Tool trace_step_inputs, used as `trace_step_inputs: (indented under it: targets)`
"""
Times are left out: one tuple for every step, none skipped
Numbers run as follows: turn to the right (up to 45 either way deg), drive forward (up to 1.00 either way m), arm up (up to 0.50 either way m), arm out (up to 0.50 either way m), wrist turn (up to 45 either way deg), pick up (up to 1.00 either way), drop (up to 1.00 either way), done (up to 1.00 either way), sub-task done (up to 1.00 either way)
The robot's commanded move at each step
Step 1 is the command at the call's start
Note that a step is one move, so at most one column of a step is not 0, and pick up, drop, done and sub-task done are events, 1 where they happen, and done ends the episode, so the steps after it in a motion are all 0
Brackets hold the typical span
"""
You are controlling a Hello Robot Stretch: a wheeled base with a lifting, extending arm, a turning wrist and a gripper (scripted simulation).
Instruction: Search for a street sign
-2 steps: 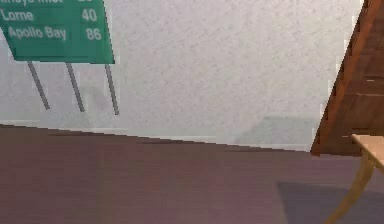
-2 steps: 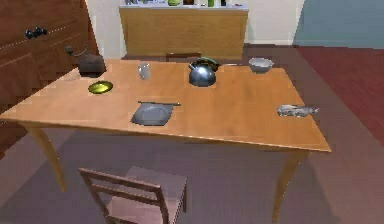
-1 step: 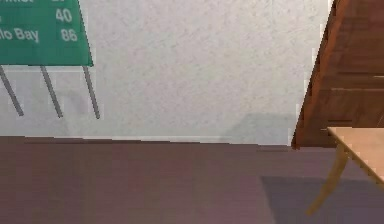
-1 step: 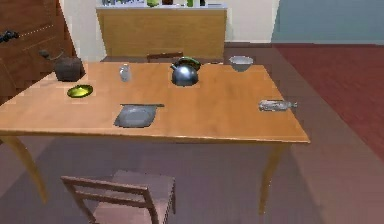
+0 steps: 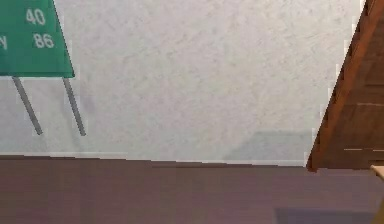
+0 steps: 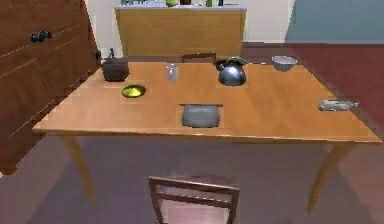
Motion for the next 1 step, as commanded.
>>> trace_step_inputs:
  targets:
    - [-27.0,0.0,0.0,0.0,0.0,0.0,0.0,0.0,0.0]
